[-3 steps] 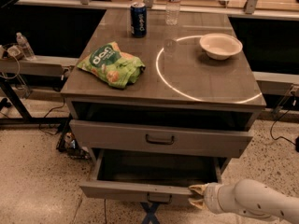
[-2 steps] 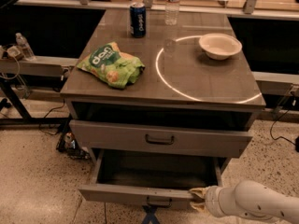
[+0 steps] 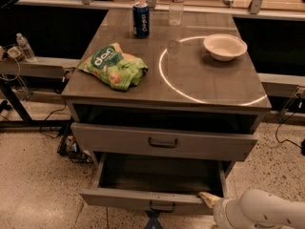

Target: Open middle drawer

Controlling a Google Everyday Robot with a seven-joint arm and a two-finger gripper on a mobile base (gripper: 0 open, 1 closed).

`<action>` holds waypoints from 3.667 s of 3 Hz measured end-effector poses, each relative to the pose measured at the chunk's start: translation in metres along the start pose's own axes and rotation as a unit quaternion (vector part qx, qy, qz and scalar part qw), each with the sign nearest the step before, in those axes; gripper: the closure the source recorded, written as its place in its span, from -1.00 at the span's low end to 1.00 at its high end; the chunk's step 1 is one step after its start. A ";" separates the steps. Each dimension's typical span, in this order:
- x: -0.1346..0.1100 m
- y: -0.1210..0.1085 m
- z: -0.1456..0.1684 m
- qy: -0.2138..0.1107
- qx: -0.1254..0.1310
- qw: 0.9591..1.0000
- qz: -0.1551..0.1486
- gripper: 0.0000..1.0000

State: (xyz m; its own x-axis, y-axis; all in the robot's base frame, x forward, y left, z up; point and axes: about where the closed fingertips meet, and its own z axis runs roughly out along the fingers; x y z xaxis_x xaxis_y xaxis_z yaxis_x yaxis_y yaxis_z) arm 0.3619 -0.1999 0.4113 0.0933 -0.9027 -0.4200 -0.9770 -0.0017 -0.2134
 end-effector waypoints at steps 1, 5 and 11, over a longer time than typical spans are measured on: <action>0.013 0.047 -0.005 0.036 -0.065 0.997 0.024 -0.73; 0.006 0.057 -0.028 0.047 -0.084 0.995 0.031 -0.45; 0.003 -0.041 -0.209 -0.055 0.129 0.987 0.081 -1.00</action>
Offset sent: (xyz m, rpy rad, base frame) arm -0.1061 -0.0316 -0.0170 -0.1728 0.3076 -0.0081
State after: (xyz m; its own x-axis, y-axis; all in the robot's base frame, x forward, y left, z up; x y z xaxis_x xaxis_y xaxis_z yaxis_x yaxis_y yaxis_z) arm 0.3624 -0.2924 0.6027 -0.0250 -0.8297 -0.5576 -0.9006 0.2608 -0.3477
